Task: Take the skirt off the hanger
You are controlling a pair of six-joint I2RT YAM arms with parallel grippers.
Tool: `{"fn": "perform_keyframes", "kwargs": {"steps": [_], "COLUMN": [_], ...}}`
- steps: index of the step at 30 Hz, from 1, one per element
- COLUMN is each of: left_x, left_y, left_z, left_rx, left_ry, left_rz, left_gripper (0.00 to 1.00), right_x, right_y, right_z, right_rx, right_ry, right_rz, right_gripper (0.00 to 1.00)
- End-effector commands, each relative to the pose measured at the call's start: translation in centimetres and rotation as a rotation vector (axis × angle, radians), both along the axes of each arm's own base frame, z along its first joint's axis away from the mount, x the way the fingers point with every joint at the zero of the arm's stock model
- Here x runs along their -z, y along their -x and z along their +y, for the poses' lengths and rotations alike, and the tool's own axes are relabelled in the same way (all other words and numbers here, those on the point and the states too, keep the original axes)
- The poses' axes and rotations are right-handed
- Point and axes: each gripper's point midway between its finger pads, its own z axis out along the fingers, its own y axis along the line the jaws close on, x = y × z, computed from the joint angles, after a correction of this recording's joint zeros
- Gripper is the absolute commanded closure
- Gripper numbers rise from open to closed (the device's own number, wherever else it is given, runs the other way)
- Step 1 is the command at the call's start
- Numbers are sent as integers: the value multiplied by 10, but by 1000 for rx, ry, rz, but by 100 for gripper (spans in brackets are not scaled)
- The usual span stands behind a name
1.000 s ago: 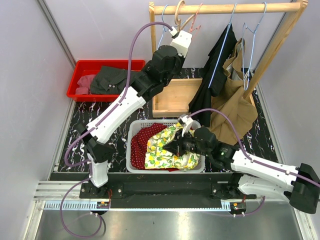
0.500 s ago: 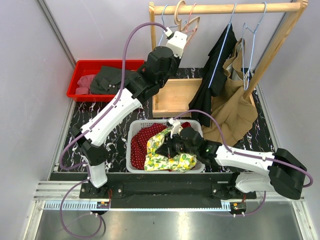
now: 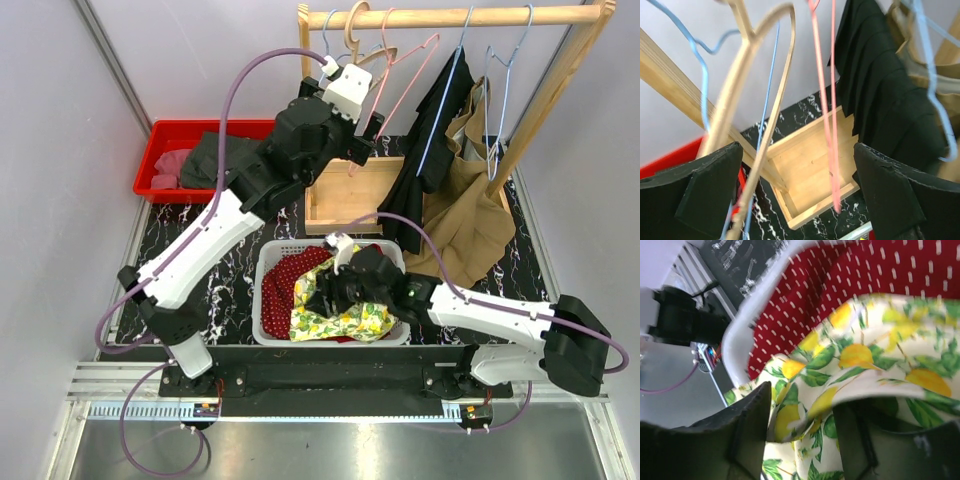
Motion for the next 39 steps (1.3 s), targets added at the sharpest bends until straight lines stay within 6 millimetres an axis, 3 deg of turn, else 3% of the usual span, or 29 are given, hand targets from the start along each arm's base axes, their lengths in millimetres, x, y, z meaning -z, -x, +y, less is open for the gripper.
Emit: {"fn": "perform_keyframes", "kwargs": {"steps": [1,2,3,4,8,10,11,13,14,15,16,17,18,19,21,22,23,24,26,27,29,30,31,32,34,38,39], "left_x": [-75,-79,-87,-89,-96,-99,-99,-102,-103,-103,-107,-109,-108,-111,-110,-114,-113,-112,-112,-110,-112,-112,-115,-115,-123,-134,-144], "left_y": [32,36,42,46,59,65,67,71,72,73,74,75,77,77,78,80,80,81,82,83,84,85,86,87,91,96,100], "left_z": [17,19,25,27,38,44,45,49,50,49,50,48,45,45,39,38,36,31,29,26,25,23,23,20,18,-3,-7], "left_rx": [64,71,78,86,99,104,107,109,111,116,117,124,134,135,146,152,155,164,166,172,172,176,180,187,198,256,270], "left_ry": [79,80,84,76,49,46,45,50,56,59,67,73,70,76,79,88,89,85,85,82,86,86,90,87,100,114,132], "left_rz": [-169,-177,-193,-199,-229,-238,-239,-241,-243,-240,-245,-246,-243,-248,-242,-245,-243,-240,-240,-237,-240,-241,-246,-246,-263,-308,-334], "left_gripper": [1,1,1,1,1,1,1,1,1,1,1,1,1,1,1,1,1,1,1,1,1,1,1,1,1,1,1], "right_x": [-68,-76,-79,-107,-155,-152,-161,-140,-143,-139,-111,-112,-110,-84,-78,-61,-50,-48,-20,-16,19,25,50,55,86,91,80], "right_y": [-16,-18,-16,-20,-16,-13,-8,-2,6,8,12,16,17,19,16,16,13,9,7,3,6,4,5,9,17,29,26], "right_z": [18,20,16,19,-9,-30,-43,-62,-73,-79,-85,-92,-90,-93,-90,-89,-84,-78,-69,-64,-57,-51,-50,-44,-45,-44,-41], "right_rx": [-52,-71,-86,-80,-38,10,39,84,117,142,158,191,199,206,235,236,231,226,192,185,163,159,164,138,147,100,94], "right_ry": [-3,11,46,18,-10,21,-6,26,-17,-34,-6,-61,-104,-81,-125,-102,-87,-104,-58,-66,-16,-31,6,-9,46,79,72], "right_rz": [-148,-174,-167,-204,-278,-263,-256,-210,-181,-166,-124,-93,-83,-54,-32,-14,9,8,74,85,165,175,224,246,337,384,352], "right_gripper": [34,25,23,22,13,13,13,16,18,25,32,38,44,58,76,84,86,87,89,89,90,90,91,91,91,79,63]}}
